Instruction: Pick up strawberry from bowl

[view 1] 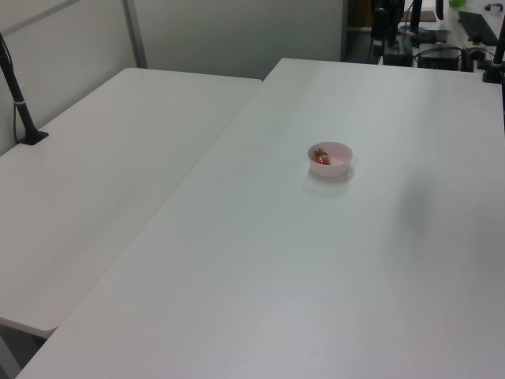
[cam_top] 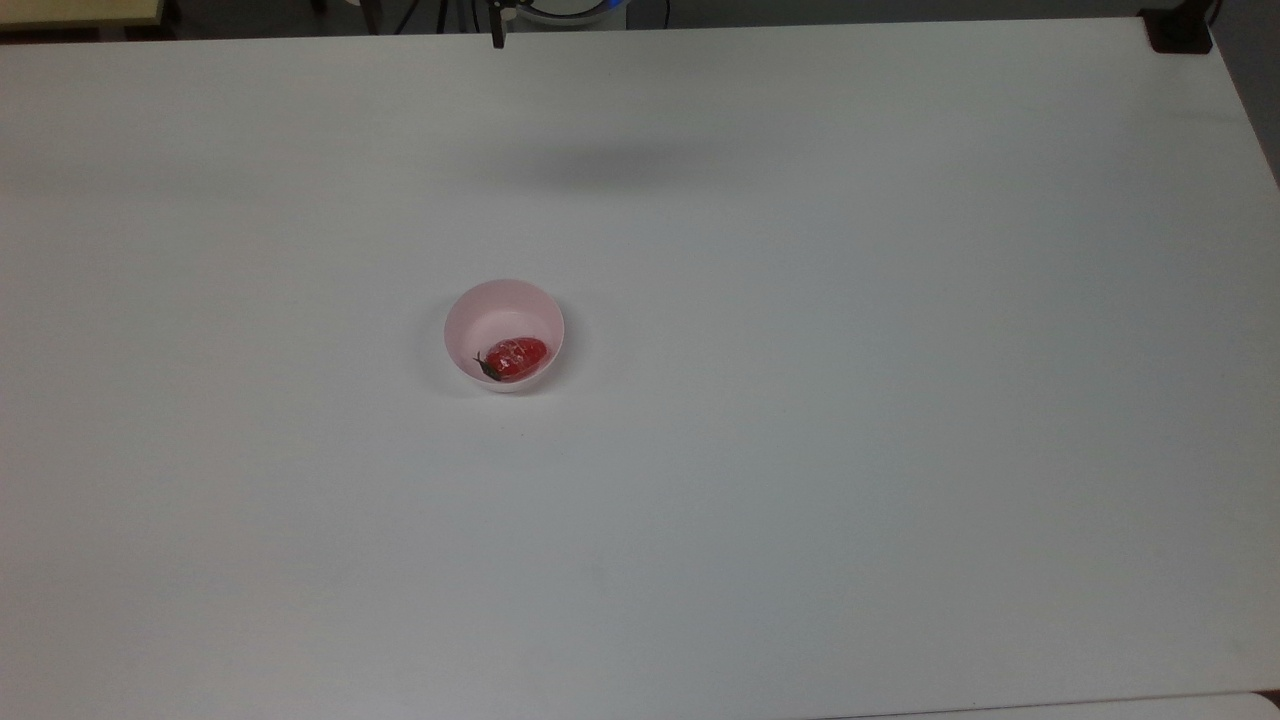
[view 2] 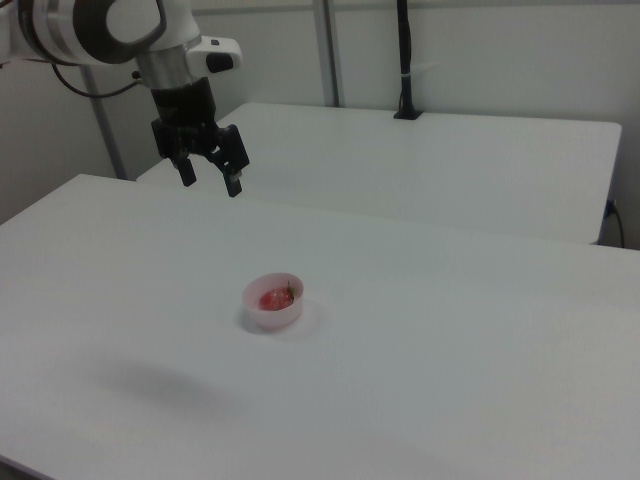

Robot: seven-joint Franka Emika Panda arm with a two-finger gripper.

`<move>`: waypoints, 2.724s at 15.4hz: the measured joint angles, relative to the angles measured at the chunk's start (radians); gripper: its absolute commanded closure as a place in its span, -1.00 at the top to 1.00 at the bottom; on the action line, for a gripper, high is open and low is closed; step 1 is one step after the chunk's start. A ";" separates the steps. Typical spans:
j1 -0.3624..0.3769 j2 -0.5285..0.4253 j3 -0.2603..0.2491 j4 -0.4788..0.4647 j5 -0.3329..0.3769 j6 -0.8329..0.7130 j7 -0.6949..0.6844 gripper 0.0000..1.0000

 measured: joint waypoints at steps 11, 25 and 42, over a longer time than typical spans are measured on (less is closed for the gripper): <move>0.000 0.000 0.000 0.000 0.000 0.000 0.000 1.00; -0.034 0.092 -0.034 -0.023 -0.002 0.066 -0.127 1.00; 0.004 0.436 0.039 -0.083 -0.006 0.450 0.438 0.41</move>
